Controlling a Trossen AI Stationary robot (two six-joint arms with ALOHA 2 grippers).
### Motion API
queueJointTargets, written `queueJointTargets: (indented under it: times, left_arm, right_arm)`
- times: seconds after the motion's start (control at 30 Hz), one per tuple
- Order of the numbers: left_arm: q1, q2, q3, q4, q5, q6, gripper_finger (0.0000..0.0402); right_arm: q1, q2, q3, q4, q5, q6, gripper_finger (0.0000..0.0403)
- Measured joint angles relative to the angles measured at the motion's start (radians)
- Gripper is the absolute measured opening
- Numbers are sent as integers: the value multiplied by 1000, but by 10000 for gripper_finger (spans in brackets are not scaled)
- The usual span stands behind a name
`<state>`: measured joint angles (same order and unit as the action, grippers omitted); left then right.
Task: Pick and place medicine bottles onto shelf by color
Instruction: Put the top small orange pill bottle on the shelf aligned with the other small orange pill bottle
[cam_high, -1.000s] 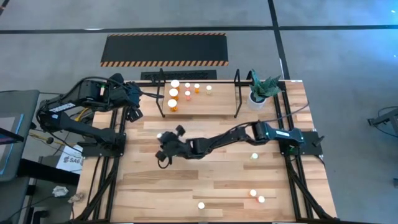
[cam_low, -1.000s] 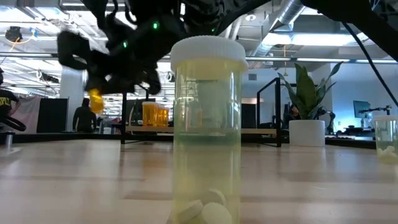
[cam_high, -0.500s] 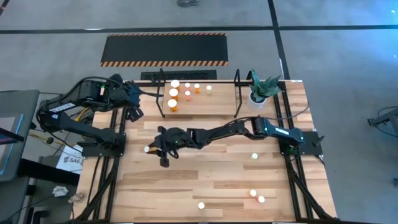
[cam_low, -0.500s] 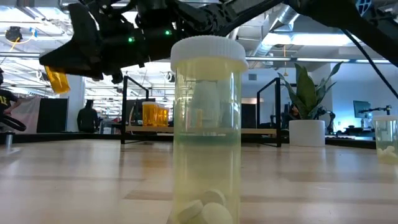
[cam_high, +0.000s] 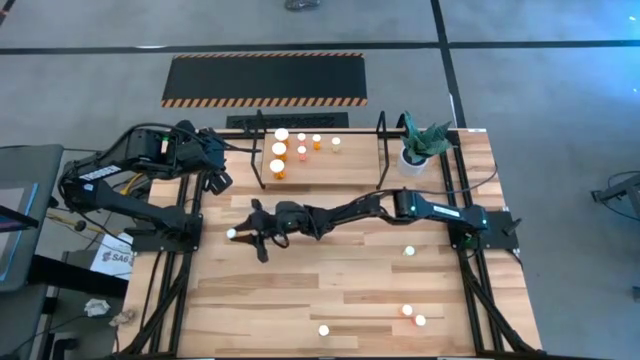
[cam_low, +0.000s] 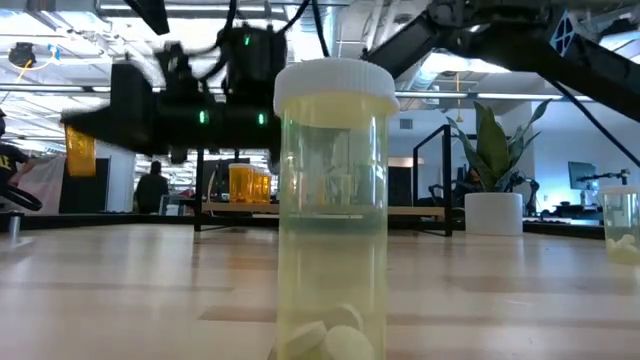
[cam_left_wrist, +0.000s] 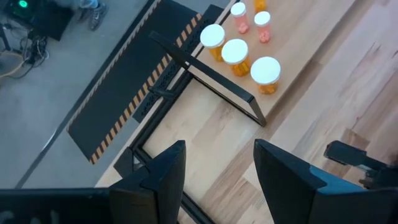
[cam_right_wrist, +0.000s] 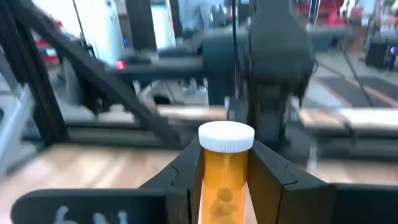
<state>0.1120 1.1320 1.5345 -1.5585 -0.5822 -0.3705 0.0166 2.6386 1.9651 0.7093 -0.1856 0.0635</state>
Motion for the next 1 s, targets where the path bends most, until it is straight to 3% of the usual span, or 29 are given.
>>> queueJointTargets:
  times: [0.57,1.0]
  left_arm:
    - [0,0,0,5,-35,-7,178]
    - [0,0,0,5,-35,-18,178]
  right_arm:
    - [0,115,-4,70,1,31,116]
    - [2,115,-5,29,2,23,120]
